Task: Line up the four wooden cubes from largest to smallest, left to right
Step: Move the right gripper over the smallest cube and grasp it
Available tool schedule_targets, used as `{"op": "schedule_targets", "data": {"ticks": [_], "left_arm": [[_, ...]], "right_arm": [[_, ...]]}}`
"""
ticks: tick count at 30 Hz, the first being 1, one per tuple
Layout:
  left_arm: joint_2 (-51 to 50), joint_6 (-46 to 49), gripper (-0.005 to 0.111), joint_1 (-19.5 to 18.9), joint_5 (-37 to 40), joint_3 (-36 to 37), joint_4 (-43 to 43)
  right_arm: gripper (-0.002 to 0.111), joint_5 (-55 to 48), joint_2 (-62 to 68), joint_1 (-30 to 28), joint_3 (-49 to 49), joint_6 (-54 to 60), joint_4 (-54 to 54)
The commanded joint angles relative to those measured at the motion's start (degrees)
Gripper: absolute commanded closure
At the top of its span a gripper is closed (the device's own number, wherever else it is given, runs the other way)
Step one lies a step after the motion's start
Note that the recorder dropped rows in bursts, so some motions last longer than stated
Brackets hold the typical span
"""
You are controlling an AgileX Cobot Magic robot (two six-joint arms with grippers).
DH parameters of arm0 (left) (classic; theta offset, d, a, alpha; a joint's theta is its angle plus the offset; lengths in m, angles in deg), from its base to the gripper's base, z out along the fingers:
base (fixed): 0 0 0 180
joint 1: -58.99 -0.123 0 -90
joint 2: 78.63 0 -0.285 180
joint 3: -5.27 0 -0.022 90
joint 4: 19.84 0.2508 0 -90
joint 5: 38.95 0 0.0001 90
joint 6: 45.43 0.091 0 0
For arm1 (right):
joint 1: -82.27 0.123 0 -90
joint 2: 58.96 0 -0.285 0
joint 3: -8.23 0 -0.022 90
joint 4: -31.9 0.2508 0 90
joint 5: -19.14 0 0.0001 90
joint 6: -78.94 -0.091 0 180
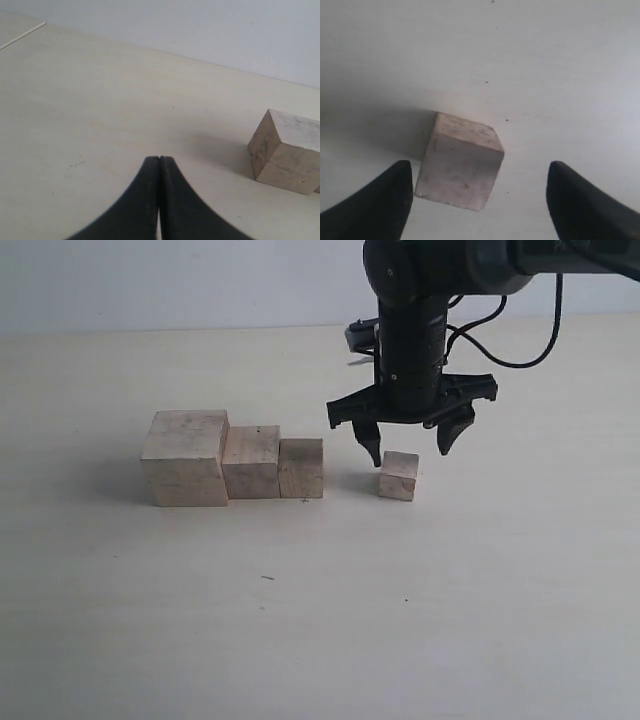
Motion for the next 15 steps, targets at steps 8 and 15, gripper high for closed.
{"op": "schedule_targets", "data": {"ticks": [8, 15], "left_arm": [[0.30, -0.07, 0.107, 0.01, -0.48, 0.16, -0.37], [0.30, -0.07, 0.107, 0.01, -0.48, 0.16, -0.37]], "right_arm": [[0.051, 0.06, 2.50, -0.30, 0.34, 0.43, 0.93], [0.051, 0.26, 4.27, -0.30, 0.34, 3.69, 1.63]]}}
